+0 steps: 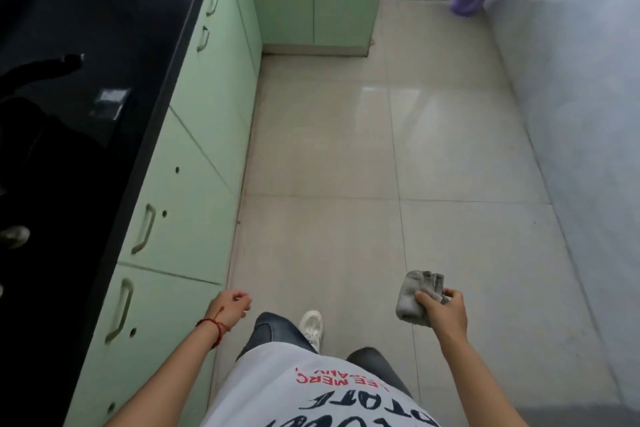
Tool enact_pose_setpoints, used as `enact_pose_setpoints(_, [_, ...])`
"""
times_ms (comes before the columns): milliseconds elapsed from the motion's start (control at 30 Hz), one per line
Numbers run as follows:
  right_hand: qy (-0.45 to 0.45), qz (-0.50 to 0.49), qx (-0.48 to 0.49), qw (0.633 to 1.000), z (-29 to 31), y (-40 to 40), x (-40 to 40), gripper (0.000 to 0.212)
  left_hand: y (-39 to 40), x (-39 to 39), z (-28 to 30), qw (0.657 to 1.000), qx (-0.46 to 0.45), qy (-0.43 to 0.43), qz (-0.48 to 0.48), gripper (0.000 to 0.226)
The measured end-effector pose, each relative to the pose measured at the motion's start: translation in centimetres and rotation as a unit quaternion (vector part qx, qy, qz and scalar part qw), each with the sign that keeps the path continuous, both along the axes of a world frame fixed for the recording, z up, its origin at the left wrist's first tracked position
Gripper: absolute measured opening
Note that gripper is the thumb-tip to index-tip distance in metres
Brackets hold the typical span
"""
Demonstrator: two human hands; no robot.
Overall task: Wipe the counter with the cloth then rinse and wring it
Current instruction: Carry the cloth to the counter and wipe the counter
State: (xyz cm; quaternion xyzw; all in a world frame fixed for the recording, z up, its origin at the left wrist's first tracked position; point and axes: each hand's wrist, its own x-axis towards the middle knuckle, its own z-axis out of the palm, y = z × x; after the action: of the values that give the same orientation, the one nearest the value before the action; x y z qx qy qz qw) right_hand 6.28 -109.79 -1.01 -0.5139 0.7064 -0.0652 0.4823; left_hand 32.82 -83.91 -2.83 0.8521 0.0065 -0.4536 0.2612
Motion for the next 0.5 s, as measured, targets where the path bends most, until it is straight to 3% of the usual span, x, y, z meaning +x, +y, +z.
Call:
enact_pose_setpoints(233, [0.006,-0.078,0.008,0.997,-1.2,-10.3,3.7,0.054,-18.4,8.9,1.2,0.993,-0.058,-0.028,-0.102,0.016])
enact_pose_setpoints(500, [0.023,-0.048,0.013,0.999,-1.8,-25.3,10.3,0.052,-32.3,15.6,1.4,0.996,-0.063,-0.035,-0.059,0.012])
